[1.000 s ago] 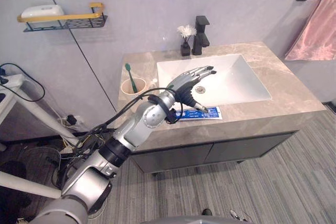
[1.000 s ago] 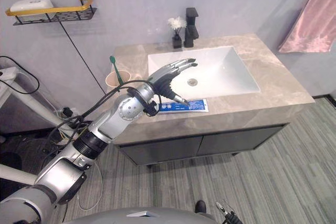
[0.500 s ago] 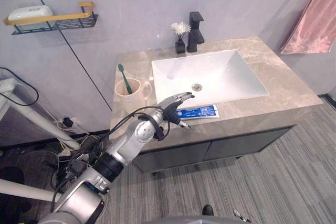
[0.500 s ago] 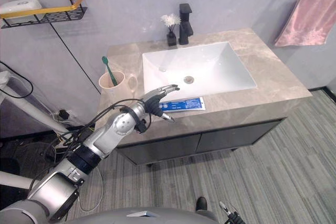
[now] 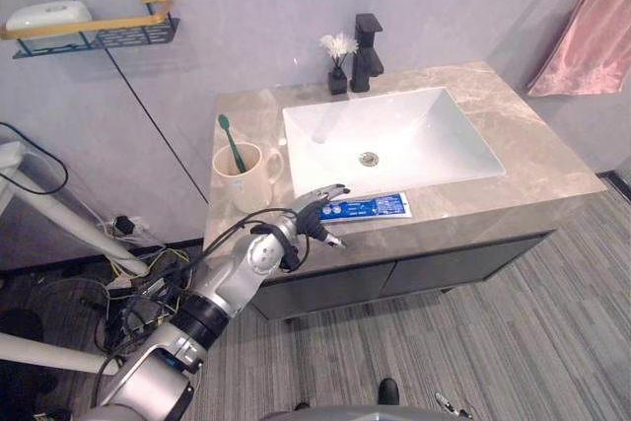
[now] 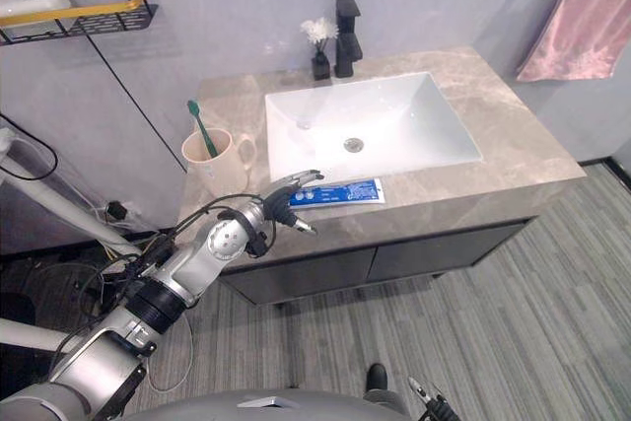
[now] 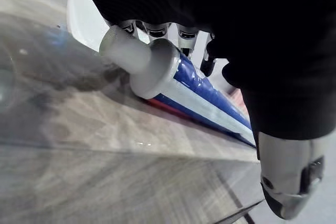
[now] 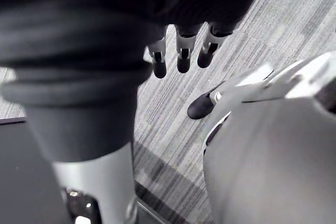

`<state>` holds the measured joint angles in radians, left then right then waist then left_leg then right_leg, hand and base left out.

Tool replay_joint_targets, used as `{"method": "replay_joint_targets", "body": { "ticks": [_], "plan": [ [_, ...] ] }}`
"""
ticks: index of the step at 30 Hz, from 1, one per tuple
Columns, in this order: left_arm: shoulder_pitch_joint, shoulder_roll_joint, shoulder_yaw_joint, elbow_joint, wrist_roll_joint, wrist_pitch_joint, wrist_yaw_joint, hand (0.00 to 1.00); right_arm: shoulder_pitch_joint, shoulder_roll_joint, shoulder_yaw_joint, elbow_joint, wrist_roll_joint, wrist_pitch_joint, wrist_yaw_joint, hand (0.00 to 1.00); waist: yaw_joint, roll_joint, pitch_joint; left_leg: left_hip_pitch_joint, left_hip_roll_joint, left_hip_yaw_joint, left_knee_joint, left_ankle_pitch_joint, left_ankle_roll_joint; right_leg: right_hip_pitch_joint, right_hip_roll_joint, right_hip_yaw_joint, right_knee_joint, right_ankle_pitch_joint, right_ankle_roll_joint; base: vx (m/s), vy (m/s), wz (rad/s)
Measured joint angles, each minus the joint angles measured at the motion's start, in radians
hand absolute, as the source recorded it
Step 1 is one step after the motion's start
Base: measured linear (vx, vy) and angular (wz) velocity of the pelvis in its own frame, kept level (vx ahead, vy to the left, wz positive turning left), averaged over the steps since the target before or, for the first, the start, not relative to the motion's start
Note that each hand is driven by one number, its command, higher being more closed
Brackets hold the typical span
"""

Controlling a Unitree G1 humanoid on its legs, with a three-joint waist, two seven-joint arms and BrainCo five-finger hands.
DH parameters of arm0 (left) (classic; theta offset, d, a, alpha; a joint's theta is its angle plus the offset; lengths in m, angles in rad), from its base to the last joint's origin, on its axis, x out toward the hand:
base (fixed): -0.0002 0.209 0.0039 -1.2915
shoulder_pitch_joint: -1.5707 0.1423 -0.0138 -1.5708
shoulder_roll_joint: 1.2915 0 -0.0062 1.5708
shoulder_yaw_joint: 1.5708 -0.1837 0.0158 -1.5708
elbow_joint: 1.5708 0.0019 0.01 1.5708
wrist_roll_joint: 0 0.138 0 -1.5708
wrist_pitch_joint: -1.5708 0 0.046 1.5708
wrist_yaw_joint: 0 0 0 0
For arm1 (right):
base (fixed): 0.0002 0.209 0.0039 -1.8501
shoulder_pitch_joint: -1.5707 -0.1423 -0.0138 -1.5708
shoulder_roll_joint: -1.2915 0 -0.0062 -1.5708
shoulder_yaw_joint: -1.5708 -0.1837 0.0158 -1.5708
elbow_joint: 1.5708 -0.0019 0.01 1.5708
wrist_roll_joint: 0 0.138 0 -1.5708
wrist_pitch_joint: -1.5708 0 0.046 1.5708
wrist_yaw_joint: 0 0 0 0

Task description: Organize washtable

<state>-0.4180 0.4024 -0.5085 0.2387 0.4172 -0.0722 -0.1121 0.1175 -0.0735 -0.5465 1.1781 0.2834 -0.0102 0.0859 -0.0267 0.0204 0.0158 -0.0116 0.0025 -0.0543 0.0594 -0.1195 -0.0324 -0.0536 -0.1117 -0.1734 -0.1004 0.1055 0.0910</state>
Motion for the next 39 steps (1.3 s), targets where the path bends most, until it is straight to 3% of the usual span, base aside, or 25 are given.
{"method": "replay_joint_targets", "body": {
  "ticks": [1, 16, 33, 39],
  "plan": [
    [0.0, 0.0, 0.001, 0.0, 0.0, 0.0, 0.0, 1.0, -0.002, 0.0, 0.0, 0.0, 0.0, 0.0, 0.0, 0.0, -0.002, 0.0, 0.0, 0.0, 0.001, 0.001, -0.001, 0.0, 0.0, -0.001, 0.001, 0.0, 0.0, 0.0, 0.0, 0.0, 0.0, 0.0],
    [0.0, -0.004, 0.082, 0.006, -0.014, 0.01, 0.054, 1.0, -0.004, 0.0, 0.001, 0.0, 0.0, -0.001, 0.0, 0.0, -0.035, 0.0, 0.0, 0.003, 0.003, 0.023, -0.008, -0.001, 0.001, -0.013, 0.003, 0.021, 0.0, 0.0, 0.0, 0.01, 0.001, -0.04],
    [0.0, -0.017, 0.066, 0.004, 0.083, 0.001, 0.059, 1.0, -0.003, 0.0, 0.07, -0.011, 0.004, -0.007, -0.008, 0.0, -0.039, -0.001, 0.001, 0.004, 0.003, 0.029, -0.008, -0.002, 0.0, -0.014, 0.004, 0.027, 0.0, 0.0, 0.0, 0.0, 0.0, 0.0],
    [0.0, -0.015, 0.047, -0.024, 0.119, 0.003, 0.062, 1.0, 0.015, 0.003, 0.085, -0.055, 0.053, -0.019, -0.01, 0.0, -0.037, -0.001, 0.001, 0.016, 0.004, 0.057, -0.01, -0.009, 0.004, -0.016, 0.006, 0.054, 0.0, 0.001, 0.001, 0.01, 0.011, -0.14]
  ]
}}
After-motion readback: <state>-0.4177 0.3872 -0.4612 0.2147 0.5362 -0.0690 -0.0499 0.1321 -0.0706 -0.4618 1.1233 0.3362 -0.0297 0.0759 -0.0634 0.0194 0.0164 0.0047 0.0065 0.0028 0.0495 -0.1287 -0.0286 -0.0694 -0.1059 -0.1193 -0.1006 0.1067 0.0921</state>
